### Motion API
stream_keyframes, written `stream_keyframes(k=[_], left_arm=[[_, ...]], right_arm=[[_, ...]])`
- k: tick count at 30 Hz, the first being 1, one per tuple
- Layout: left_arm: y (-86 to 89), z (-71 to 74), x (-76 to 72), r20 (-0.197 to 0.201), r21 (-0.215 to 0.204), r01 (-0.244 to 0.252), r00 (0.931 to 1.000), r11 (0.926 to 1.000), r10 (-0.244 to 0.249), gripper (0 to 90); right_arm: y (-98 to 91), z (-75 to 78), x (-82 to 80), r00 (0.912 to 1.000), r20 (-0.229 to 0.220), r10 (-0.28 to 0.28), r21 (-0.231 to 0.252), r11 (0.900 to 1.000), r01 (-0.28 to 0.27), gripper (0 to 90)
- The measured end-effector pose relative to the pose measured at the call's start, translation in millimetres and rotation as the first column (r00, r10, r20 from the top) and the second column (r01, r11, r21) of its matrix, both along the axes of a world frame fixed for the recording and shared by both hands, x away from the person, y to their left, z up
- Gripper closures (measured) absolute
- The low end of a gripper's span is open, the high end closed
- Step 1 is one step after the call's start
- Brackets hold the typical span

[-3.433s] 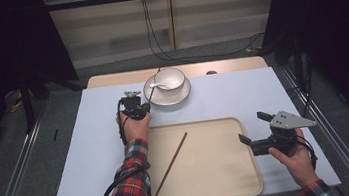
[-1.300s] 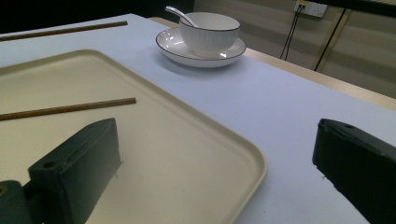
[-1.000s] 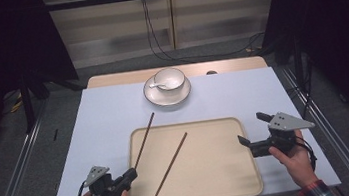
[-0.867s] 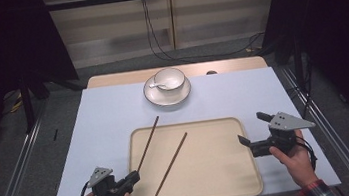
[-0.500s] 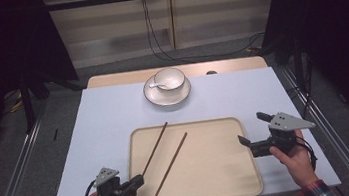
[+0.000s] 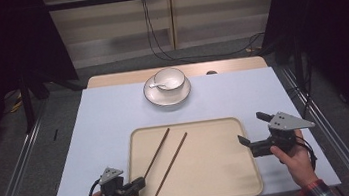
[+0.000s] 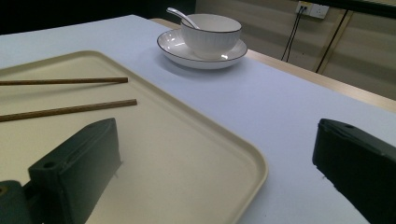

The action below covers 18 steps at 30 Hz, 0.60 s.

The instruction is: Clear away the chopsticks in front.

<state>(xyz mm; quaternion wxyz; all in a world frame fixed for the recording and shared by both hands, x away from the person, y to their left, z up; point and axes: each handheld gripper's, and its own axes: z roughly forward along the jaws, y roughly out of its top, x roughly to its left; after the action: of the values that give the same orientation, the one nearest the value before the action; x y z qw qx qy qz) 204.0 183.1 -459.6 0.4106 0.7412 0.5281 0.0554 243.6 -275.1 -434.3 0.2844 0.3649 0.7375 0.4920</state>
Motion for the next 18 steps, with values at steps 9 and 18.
stream_keyframes(k=[9,18], left_arm=[[-2.1,-2.0,1.7,0.000,-0.005,-0.008,1.0000,1.0000,0.008,80.3],[-1.0,6.9,10.8,0.101,-0.076,-0.038,0.9939,0.9964,0.046,55.0]], right_arm=[[-0.9,0.3,-0.3,1.0000,-0.003,0.003,0.002,1.0000,-0.003,0.6],[-0.6,0.1,-0.3,1.0000,-0.002,0.001,0.003,1.0000,-0.001,0.7]])
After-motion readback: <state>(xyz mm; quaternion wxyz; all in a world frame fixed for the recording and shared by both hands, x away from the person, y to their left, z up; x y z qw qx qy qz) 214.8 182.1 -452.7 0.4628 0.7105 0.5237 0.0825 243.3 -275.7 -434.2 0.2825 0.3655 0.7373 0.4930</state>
